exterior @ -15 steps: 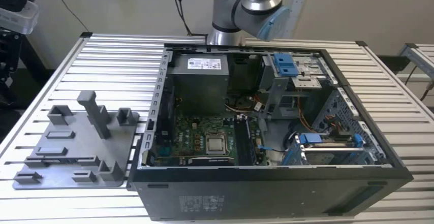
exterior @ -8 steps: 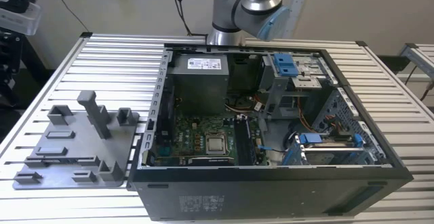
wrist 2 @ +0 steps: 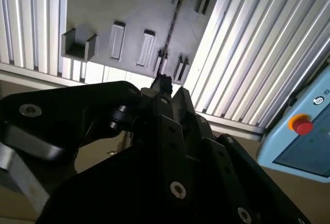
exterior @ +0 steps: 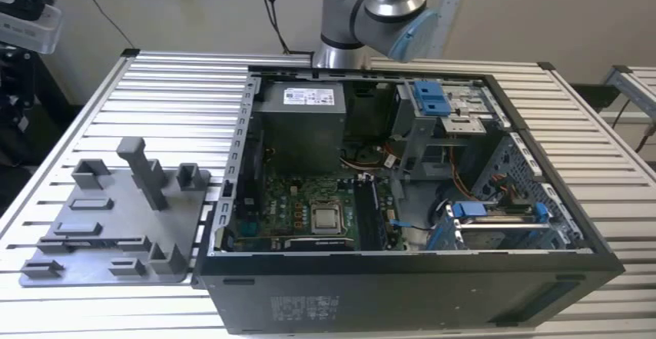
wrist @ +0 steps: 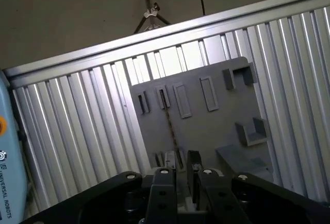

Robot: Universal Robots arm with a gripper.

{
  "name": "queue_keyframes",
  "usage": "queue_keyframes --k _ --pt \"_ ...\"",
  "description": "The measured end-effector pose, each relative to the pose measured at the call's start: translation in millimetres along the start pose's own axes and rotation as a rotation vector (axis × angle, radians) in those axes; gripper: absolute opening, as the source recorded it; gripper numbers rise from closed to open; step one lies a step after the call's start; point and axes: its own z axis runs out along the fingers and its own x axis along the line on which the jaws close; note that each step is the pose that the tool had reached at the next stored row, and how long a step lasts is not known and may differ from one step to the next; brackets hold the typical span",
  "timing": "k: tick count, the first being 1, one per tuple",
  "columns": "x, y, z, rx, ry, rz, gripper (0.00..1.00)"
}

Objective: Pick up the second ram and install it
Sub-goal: 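Pick up the second ram and move it above second insertion slot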

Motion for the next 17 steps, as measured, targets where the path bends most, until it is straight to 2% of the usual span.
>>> queue_keyframes --k 2,4,5,17 --pt "0.0 0.0 0.0 0.0000 -0.0001 0.000 0.36" --pt "0.0 0.0 0.0 0.0000 0.0000 0.000 0.36" --pt "0.0 0.0 0.0 0.0000 0.0000 0.000 0.42" --pt "-0.2 0.0 1.2 0.0002 0.0014 -0.011 0.42"
